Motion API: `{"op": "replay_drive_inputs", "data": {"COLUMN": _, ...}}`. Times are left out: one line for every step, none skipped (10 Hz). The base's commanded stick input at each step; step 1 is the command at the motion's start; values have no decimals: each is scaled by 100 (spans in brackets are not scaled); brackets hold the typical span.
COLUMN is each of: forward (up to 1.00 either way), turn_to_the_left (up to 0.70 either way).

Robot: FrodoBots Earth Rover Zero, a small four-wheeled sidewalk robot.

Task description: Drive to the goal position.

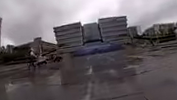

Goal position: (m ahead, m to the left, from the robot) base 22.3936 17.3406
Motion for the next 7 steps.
{"op": "replay_drive_inputs", "data": {"forward": 100, "turn_to_the_left": 6}}
{"op": "replay_drive_inputs", "data": {"forward": 100, "turn_to_the_left": 1}}
{"op": "replay_drive_inputs", "data": {"forward": 100, "turn_to_the_left": 0}}
{"op": "replay_drive_inputs", "data": {"forward": 100, "turn_to_the_left": 0}}
{"op": "replay_drive_inputs", "data": {"forward": 100, "turn_to_the_left": 0}}
{"op": "replay_drive_inputs", "data": {"forward": 100, "turn_to_the_left": 0}}
{"op": "replay_drive_inputs", "data": {"forward": 100, "turn_to_the_left": 0}}
